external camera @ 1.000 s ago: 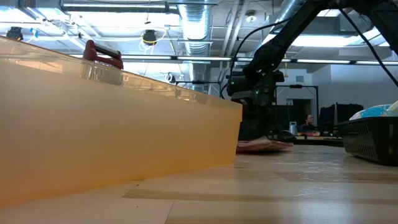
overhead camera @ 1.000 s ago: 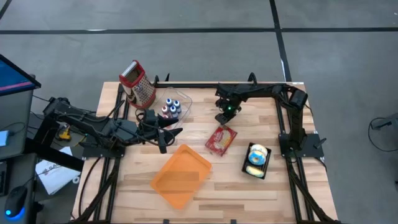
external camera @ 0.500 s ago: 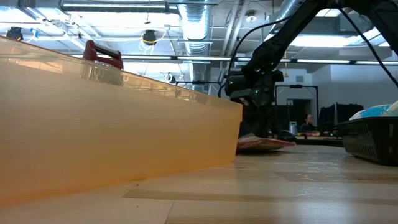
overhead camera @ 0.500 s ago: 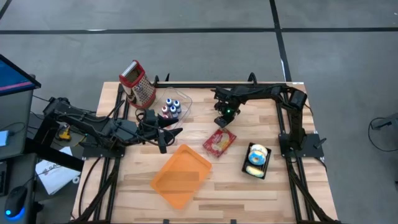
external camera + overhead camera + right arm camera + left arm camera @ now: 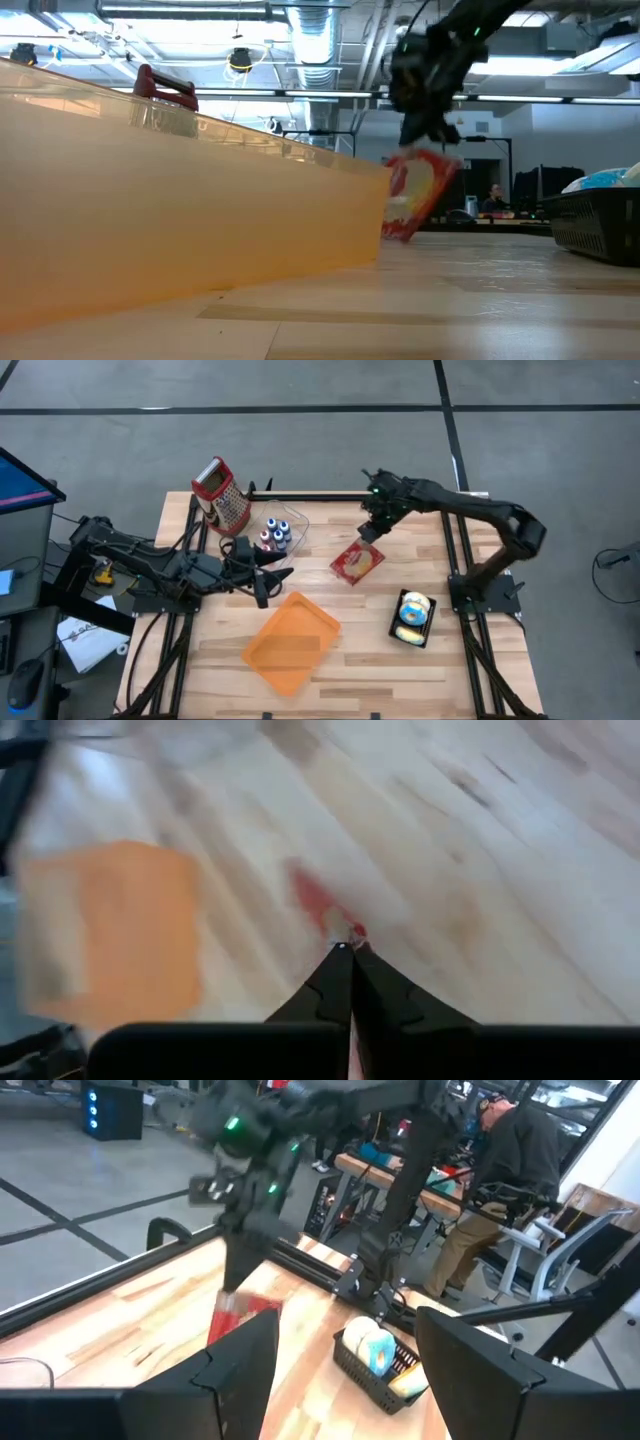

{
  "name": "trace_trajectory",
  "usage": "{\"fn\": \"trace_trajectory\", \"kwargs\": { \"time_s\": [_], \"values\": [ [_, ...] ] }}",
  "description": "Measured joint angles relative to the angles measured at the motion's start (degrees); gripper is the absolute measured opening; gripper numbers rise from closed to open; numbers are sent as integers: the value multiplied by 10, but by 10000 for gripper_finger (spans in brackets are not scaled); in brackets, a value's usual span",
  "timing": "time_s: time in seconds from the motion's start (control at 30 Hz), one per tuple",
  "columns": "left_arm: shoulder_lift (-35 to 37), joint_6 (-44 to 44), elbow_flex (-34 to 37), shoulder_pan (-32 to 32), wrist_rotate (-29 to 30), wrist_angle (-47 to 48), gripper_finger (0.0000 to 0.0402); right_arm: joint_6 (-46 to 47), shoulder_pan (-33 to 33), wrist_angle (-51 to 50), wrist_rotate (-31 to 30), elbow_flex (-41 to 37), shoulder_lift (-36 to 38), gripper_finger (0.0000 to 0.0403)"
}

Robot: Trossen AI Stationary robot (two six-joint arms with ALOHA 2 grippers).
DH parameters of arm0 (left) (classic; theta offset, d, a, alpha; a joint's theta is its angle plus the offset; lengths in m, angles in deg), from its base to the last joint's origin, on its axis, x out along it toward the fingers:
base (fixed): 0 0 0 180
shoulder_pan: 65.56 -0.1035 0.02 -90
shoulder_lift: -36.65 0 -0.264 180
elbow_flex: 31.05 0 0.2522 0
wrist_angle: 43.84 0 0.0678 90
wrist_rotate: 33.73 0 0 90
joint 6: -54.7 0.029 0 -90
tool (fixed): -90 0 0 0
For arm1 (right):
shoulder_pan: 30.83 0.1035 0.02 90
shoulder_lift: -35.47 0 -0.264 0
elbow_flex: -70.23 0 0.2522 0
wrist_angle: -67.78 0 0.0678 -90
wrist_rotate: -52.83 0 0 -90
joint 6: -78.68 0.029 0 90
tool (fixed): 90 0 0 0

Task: Pick & Place Food Item
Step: Put the red popcorn bag into the orange bin

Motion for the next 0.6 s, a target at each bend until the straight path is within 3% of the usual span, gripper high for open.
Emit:
{"fn": "trace_trajectory", "kwargs": {
  "time_s": [0.33,0.6],
  "values": [
    [0,10,0,63,23,-7,231,137,149,50,7,3,130,0],
    [0,9,0,120,110,-19,231,198,271,84,-26,123,116,0]
  ]
}}
